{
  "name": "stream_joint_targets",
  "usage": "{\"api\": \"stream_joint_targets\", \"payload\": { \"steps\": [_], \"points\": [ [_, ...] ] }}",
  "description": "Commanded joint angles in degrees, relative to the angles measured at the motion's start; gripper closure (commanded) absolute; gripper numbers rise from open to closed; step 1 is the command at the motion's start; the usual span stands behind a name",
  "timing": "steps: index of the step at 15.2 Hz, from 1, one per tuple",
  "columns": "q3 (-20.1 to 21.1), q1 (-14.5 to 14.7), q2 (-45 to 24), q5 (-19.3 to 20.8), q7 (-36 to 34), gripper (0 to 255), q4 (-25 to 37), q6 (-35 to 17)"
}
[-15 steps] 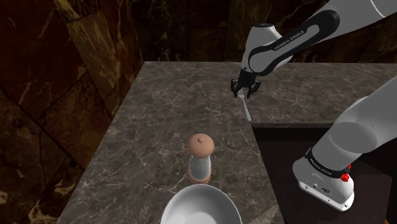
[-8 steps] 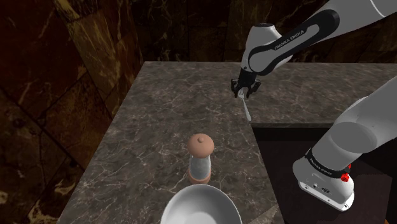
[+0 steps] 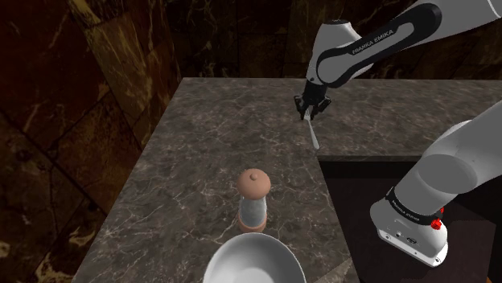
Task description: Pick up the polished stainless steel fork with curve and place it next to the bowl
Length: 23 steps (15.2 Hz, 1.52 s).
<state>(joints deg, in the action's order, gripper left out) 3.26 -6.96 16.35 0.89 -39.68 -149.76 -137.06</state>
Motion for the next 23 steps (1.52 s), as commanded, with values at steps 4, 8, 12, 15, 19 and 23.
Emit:
{"api": "stream_joint_targets", "payload": {
  "steps": [4, 8, 12, 15, 19, 23],
  "points": [
    [-0.03, 0.14, 2.48, -0.24, 0.14, 255, 2.08, 4.59],
    [-0.11, 0.19, 4.29, -0.36, 0.3, 255, 3.82, 8.13],
    [-0.18, 0.22, 5.83, -0.45, 0.44, 255, 5.75, 11.61],
    [-0.23, 0.24, 6.82, -0.5, 0.53, 255, 7.32, 14.16],
    [-0.3, 0.26, 7.91, -0.55, 0.64, 255, 9.58, 17.51],
    [-0.35, 0.26, 8.75, -0.58, 0.74, 255, 11.99, 20.75]
  ]
}}
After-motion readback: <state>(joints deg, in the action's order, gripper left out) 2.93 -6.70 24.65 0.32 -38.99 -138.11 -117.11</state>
